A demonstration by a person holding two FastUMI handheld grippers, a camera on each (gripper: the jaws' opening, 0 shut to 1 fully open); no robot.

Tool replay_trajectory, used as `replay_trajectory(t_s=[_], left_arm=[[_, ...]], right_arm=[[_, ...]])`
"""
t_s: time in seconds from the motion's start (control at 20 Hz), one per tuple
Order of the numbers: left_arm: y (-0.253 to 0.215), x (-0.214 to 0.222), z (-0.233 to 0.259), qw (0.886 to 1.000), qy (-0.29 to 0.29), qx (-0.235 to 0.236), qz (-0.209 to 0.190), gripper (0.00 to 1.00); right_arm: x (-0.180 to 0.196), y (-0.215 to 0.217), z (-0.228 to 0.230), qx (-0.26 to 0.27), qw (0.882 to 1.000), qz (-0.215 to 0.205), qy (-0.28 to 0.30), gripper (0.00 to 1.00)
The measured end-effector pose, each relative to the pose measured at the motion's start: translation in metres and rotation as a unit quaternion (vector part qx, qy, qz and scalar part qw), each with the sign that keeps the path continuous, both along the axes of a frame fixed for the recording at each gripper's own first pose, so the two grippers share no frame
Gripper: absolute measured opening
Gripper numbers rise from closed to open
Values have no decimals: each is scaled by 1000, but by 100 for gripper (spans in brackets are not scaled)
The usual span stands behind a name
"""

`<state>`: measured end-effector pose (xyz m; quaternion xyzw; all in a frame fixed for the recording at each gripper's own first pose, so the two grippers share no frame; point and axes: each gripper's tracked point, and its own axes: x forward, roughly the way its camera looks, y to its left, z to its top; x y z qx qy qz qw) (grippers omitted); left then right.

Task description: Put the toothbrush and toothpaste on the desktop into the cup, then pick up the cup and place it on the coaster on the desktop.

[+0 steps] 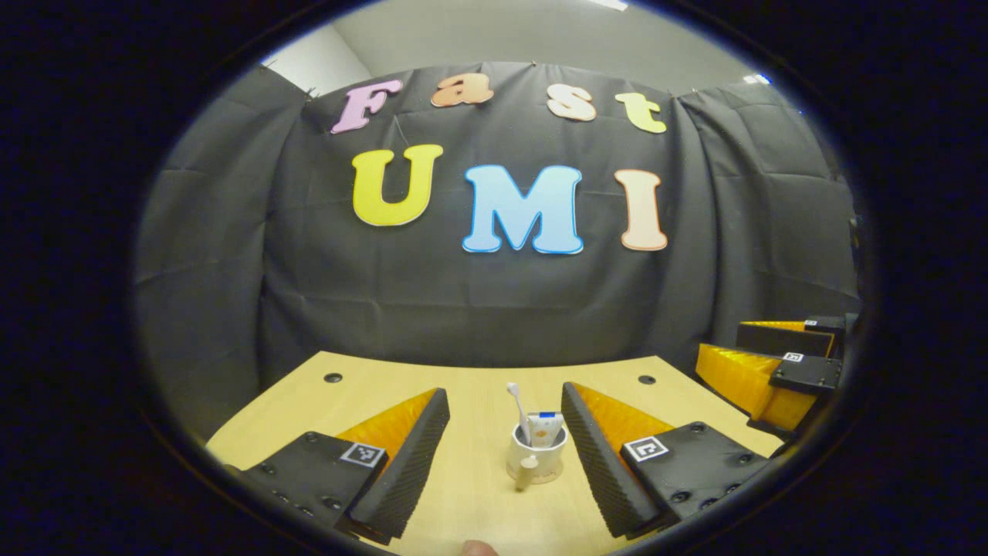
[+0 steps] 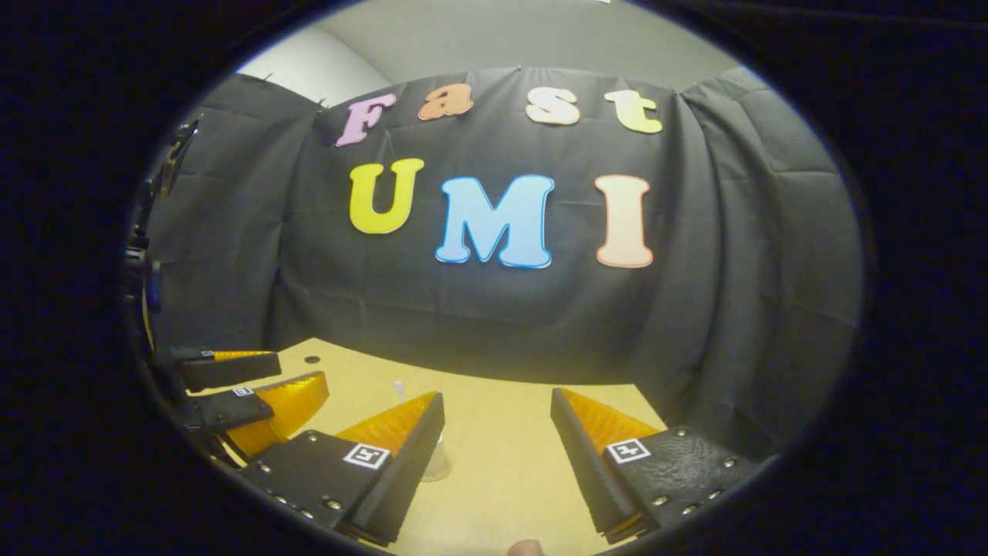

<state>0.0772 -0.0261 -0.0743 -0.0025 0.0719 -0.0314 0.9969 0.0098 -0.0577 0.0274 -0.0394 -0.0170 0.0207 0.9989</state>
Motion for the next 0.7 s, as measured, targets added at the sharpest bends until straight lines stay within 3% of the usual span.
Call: replay_trajectory(t_s=[0.2,0.7], left_arm=[[12,-3,25,999,-38,-3,2,95],[36,-10,36,998,-53,3,17,95]], right_arm=[[4,5,19,11,1000,-13,-27,86],[14,20,20,12,1000,-2,-19,87]])
